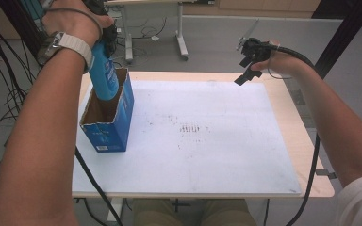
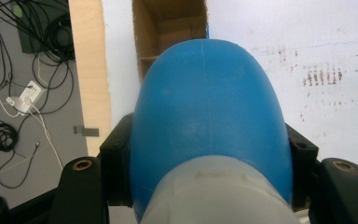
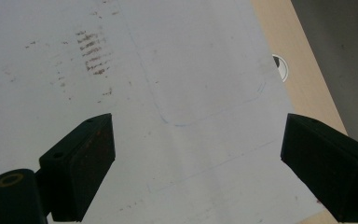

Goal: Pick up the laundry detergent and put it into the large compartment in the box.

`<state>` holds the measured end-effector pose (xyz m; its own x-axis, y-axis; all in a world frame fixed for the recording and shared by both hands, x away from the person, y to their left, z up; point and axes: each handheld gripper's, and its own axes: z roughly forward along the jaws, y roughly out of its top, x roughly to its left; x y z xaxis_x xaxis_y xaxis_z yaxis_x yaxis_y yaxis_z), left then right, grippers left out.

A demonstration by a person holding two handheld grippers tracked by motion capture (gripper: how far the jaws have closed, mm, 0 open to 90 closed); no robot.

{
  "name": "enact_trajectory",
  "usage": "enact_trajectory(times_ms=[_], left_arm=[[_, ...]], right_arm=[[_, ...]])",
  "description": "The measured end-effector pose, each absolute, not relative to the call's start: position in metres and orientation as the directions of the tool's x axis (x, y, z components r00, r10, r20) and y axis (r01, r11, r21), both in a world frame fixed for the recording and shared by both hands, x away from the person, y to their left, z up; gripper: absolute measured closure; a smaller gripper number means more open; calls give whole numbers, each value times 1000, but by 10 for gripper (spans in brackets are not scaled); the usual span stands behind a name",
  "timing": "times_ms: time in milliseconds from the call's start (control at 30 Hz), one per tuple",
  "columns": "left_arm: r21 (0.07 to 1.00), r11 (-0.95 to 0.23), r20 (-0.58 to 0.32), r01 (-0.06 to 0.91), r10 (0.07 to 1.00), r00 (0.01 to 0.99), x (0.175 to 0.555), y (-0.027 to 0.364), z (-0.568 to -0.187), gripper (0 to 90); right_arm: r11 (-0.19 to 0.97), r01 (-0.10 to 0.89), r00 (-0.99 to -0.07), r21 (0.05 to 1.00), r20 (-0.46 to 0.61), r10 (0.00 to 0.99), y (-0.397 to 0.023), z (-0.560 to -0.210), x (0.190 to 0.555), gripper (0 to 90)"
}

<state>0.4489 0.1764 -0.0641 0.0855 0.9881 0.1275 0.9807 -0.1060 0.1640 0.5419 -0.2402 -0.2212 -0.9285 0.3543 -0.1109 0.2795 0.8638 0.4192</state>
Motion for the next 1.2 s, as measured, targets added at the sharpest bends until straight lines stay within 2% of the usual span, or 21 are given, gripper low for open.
enact_trajectory(times_ms=[1200], left_arm=[[169, -107, 149, 980, 985, 82, 456, 189, -80, 377]], right_arm=[[865, 284, -928, 413, -107, 356, -241, -224, 544, 98]])
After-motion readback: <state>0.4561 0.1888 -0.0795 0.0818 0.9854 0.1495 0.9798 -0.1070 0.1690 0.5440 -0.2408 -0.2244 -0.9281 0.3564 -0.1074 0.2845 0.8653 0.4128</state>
